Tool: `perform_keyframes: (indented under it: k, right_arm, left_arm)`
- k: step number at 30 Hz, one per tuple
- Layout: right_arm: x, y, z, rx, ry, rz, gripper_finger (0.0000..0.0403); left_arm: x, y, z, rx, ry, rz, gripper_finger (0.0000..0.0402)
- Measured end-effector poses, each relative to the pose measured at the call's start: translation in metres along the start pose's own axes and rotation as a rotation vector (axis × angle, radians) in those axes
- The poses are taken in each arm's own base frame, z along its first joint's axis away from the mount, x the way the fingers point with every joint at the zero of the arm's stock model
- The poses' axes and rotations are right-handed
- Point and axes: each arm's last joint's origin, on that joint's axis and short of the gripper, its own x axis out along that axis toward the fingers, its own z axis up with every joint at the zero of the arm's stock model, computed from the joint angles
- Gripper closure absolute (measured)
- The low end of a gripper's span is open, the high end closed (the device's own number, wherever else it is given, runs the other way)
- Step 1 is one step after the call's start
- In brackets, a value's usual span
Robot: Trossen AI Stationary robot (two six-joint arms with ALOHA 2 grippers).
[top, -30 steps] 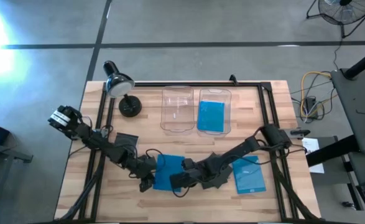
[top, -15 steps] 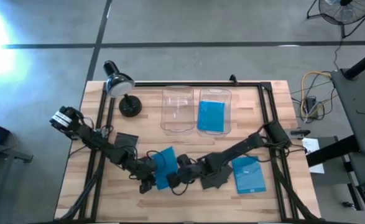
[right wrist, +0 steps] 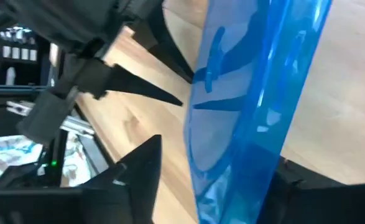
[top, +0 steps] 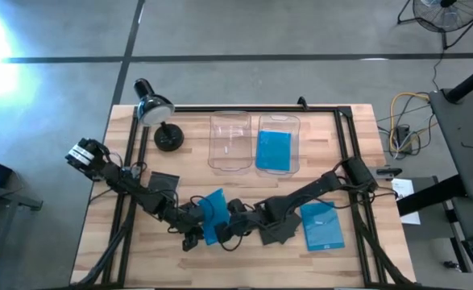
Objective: Pick & place jewel cases by type
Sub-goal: Put the blue CD case into the right transparent bin
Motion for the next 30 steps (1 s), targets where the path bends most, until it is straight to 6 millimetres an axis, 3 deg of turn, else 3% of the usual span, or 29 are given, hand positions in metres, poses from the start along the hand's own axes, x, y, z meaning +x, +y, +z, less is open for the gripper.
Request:
perform_keyframes:
  k: [9, 15, 19, 23, 27, 30]
  right_arm:
    - [-0.002, -0.001, -0.005, -0.012, 0.068, -0.015, 0.0369]
    - [-0.032, 0.004, -0.020, -0.048, 0.118, -0.100, 0.0384]
    - [-0.080, 0.019, -0.026, -0.014, 0.018, -0.114, 0.0381]
    - [-0.149, 0.025, -0.030, 0.138, -0.268, -0.118, 0.0384]
    - [-0.209, 0.008, -0.022, 0.243, -0.461, -0.210, 0.0384]
    - [-0.243, -0.010, 0.002, 0.269, -0.544, -0.331, 0.0384]
  left_arm:
    - [-0.015, -0.010, -0.007, 0.008, -0.041, 0.014, 0.0298]
    - [-0.046, -0.026, -0.021, -0.049, -0.117, 0.020, 0.0298]
    - [-0.068, -0.037, -0.030, -0.072, -0.179, -0.017, 0.0298]
    - [-0.085, -0.042, -0.031, -0.102, -0.277, -0.042, 0.0298]
    - [-0.096, -0.043, -0.027, -0.126, -0.370, -0.050, 0.0298]
    - [-0.101, -0.043, -0.023, -0.142, -0.420, -0.054, 0.0298]
